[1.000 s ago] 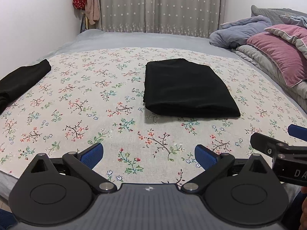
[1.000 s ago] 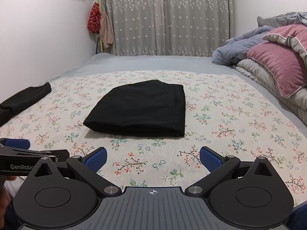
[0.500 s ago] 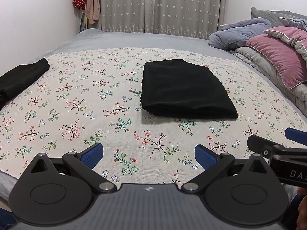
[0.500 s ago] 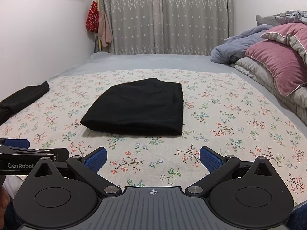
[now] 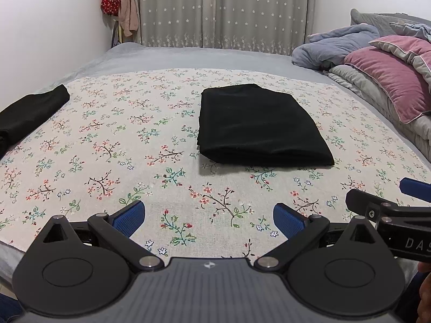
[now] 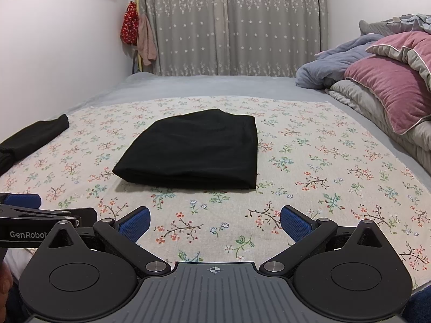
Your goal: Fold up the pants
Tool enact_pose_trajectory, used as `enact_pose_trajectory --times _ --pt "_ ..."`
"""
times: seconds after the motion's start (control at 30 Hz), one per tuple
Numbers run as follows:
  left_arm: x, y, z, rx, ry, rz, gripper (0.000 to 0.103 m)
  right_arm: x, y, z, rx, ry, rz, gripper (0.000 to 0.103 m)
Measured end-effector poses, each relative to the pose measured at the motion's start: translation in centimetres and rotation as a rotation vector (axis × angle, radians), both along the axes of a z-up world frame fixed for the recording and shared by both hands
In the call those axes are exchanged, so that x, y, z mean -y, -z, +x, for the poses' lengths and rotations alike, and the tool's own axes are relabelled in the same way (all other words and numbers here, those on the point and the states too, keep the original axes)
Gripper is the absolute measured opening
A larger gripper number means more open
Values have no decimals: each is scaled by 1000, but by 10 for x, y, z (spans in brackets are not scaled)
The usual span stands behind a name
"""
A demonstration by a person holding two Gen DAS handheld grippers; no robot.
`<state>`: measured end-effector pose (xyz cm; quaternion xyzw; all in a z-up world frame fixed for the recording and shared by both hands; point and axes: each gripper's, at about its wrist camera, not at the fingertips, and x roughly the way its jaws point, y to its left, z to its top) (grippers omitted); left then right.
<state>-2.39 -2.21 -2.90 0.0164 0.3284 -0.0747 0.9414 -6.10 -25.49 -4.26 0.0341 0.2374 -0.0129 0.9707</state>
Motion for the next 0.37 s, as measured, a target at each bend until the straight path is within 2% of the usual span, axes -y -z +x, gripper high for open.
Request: enact_pose_trajectory --times 0.37 --pt "2 -1 -1 2 3 1 103 1 0 0 3 -2 7 103"
